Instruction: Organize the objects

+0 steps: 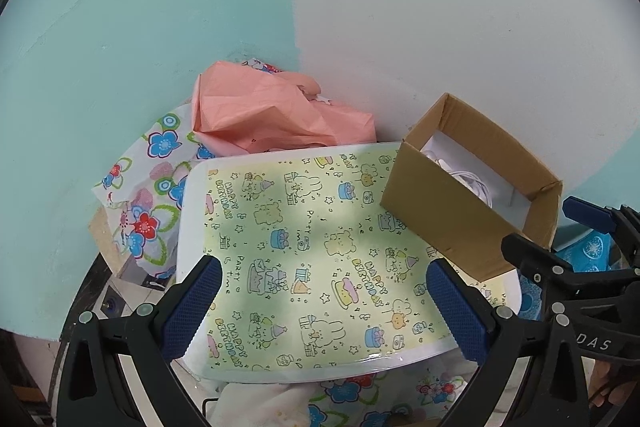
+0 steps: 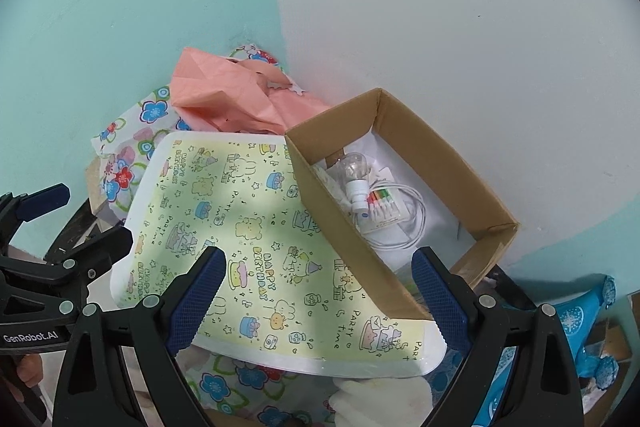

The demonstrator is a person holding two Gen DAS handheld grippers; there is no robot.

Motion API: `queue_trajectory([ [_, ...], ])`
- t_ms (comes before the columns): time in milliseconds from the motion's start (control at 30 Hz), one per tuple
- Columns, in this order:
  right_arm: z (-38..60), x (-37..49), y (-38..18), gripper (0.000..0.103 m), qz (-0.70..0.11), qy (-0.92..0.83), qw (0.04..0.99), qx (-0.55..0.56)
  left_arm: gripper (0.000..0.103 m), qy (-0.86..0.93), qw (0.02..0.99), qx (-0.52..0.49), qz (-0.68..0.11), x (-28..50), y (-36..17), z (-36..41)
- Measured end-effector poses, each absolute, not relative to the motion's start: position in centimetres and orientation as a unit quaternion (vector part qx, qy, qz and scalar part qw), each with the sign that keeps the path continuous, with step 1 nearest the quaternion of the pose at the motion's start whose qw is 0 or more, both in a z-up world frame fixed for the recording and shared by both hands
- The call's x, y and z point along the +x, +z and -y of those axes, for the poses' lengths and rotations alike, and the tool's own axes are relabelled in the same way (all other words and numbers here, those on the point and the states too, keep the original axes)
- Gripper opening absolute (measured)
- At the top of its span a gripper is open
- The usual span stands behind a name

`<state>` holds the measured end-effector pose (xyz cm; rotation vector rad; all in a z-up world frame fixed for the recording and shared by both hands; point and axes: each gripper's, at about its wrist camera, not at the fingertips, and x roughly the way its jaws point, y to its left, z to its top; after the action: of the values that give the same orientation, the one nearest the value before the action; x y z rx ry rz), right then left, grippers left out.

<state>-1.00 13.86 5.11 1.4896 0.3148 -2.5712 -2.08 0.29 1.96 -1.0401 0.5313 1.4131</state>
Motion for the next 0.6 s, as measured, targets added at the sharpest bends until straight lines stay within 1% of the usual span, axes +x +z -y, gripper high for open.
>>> queue_trajectory([
  [600, -14.8, -1.9, 5.1, 0.096, -0.093, -0.856, 0.072, 0.503, 0.103, 0.613, 0.605, -0.452, -0.233, -1.5, 2.4, -1.8],
])
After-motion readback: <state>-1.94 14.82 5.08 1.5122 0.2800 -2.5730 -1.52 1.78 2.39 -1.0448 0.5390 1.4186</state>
